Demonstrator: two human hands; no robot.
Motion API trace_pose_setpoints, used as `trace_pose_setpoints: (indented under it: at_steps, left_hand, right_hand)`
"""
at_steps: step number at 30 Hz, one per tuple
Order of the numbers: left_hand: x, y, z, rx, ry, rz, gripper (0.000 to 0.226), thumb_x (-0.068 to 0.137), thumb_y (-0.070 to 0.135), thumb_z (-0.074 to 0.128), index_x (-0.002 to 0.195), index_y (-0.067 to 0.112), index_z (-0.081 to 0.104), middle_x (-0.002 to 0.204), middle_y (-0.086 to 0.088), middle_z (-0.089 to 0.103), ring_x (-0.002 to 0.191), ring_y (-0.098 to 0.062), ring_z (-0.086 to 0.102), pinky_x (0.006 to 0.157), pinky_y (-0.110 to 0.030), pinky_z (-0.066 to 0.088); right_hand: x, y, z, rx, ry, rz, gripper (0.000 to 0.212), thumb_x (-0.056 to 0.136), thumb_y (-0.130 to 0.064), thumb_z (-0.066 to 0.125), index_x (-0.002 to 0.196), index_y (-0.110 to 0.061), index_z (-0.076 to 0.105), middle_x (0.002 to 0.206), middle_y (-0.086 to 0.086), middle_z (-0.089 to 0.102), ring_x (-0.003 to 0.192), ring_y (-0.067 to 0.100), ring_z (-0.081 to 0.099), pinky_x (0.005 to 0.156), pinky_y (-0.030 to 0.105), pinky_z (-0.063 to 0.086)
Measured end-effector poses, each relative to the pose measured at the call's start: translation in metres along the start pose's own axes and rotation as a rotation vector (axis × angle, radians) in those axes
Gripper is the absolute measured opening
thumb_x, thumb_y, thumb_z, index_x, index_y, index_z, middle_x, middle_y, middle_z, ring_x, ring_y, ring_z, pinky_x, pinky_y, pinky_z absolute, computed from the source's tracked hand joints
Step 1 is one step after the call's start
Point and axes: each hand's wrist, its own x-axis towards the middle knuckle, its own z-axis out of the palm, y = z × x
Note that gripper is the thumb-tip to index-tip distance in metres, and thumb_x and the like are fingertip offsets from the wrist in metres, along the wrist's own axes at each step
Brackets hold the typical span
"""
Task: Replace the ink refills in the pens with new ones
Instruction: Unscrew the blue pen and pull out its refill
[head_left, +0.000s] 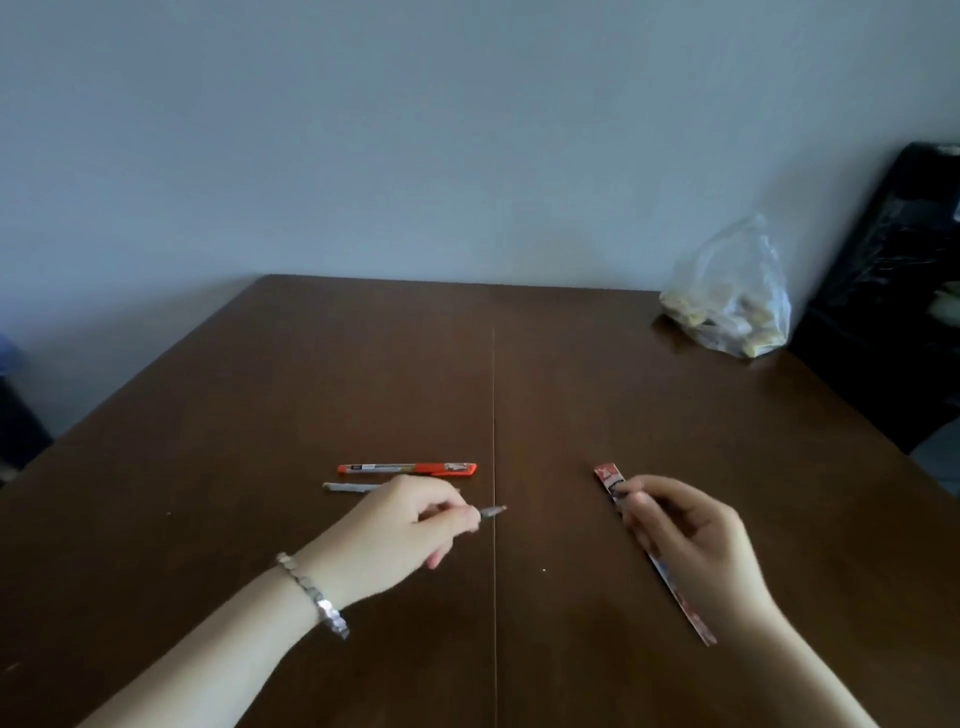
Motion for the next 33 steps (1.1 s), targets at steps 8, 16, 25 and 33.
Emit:
trace_pose_setpoints:
  at_steps: [8,16,25,33]
  left_hand:
    - [0.008,-0.003,0.016,-0.158,0.243,0.018,0.003,0.086,0.021,0.054,0.086,0.024,0.053,0.074,0.010,0.067,0.058,0.004,0.058,0.052,-0.004,0.042]
    - [0.016,0.014,0.037,-0.431,0.226,0.016,0.004,0.086,0.021,0.055,0.089,0.018,0.057,0.072,0.001,0.067,0.049,-0.007,0.058,0.040,-0.010,0.038]
    - [0.010,0.029,0.059,-0.252,0.385,0.157,0.005,0.082,0.024,0.061,0.079,0.019,0.060,0.075,0.005,0.068,0.070,-0.002,0.063,0.055,-0.006,0.045]
    - [0.009,0.030,0.056,-0.229,0.230,0.050,0.013,0.084,0.029,0.058,0.076,0.018,0.060,0.061,0.008,0.062,0.061,0.000,0.059,0.050,-0.009,0.045]
  right_hand:
    - [-0.005,0.023,0.017,-0.600,-0.322,-0.095,0.022,0.083,-0.015,0.062,0.081,-0.037,0.063,0.083,-0.018,0.060,0.079,-0.006,0.053,0.069,0.001,0.036]
    - [-0.002,0.010,0.034,-0.487,-0.105,-0.027,0.015,0.085,-0.027,0.059,0.096,-0.032,0.068,0.093,-0.022,0.060,0.091,-0.005,0.054,0.079,0.008,0.041]
    - [0.002,-0.019,0.064,0.497,0.058,0.380,0.032,0.058,-0.041,0.072,0.067,-0.010,0.071,0.069,0.016,0.063,0.068,0.028,0.057,0.069,0.041,0.046]
    - [-0.003,-0.009,0.061,0.631,0.015,0.395,0.030,0.056,-0.034,0.069,0.065,-0.005,0.070,0.062,0.009,0.062,0.067,0.022,0.053,0.066,0.030,0.046]
